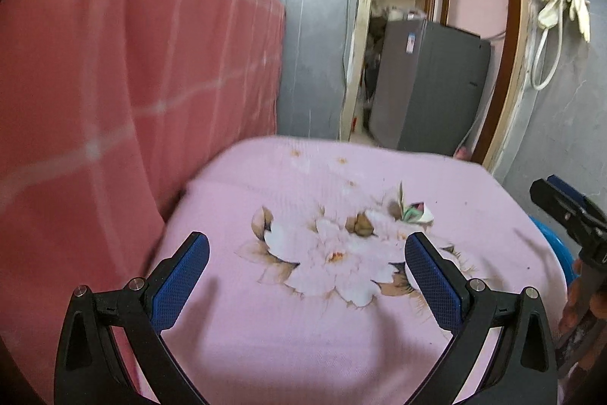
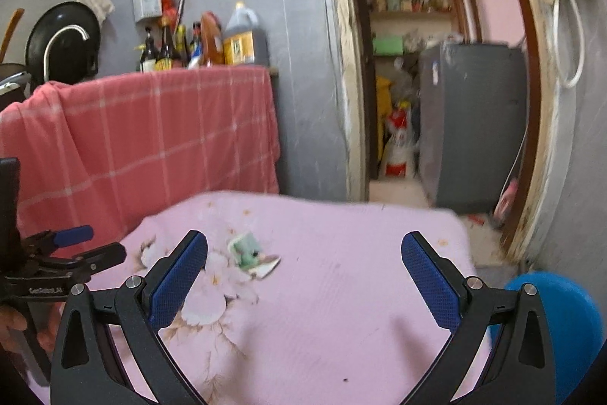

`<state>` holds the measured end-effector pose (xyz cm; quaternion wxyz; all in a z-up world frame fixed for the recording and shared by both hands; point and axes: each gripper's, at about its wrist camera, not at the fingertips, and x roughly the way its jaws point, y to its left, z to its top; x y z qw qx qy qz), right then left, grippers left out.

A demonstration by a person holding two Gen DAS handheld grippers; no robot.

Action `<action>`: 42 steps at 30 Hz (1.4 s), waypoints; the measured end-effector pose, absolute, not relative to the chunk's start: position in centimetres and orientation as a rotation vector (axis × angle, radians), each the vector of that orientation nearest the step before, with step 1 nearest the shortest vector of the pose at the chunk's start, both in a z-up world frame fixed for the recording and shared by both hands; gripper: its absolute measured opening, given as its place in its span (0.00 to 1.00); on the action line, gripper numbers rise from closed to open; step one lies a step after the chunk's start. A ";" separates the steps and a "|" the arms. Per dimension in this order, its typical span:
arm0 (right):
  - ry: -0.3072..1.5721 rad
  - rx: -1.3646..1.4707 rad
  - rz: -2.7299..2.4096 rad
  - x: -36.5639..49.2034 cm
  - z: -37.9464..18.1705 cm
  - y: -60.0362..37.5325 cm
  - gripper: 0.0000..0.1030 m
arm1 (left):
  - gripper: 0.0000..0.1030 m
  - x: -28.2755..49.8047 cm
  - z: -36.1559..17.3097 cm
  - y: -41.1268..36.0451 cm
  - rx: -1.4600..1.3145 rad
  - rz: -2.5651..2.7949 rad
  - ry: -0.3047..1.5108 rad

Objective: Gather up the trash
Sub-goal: 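Move both tools back over the remaining scraps on the bedspread, then grasp the brown scrap with the left tool while the right tool grasps the green printed wrapper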

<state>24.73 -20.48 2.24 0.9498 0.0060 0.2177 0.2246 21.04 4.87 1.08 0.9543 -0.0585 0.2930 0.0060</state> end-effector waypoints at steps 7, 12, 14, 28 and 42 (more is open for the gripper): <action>0.577 -0.007 0.507 26.7 0.5 -19.3 0.92 | 0.86 23.9 0.1 4.6 -0.118 -0.030 0.688; 0.711 -0.051 0.532 28.6 -1.1 -17.8 0.81 | 0.61 26.2 -1.0 3.9 -0.101 -0.075 0.767; 0.743 -0.065 0.530 29.1 -1.6 -17.4 0.77 | 0.56 26.8 -1.3 3.7 -0.098 -0.088 0.784; 0.810 -0.128 0.558 31.1 -2.3 -15.6 0.68 | 0.13 30.1 -2.2 2.0 -0.116 -0.168 0.855; 0.933 -0.188 0.629 33.9 -3.6 -12.7 0.66 | 0.11 28.6 -2.4 5.1 -0.328 -0.162 0.822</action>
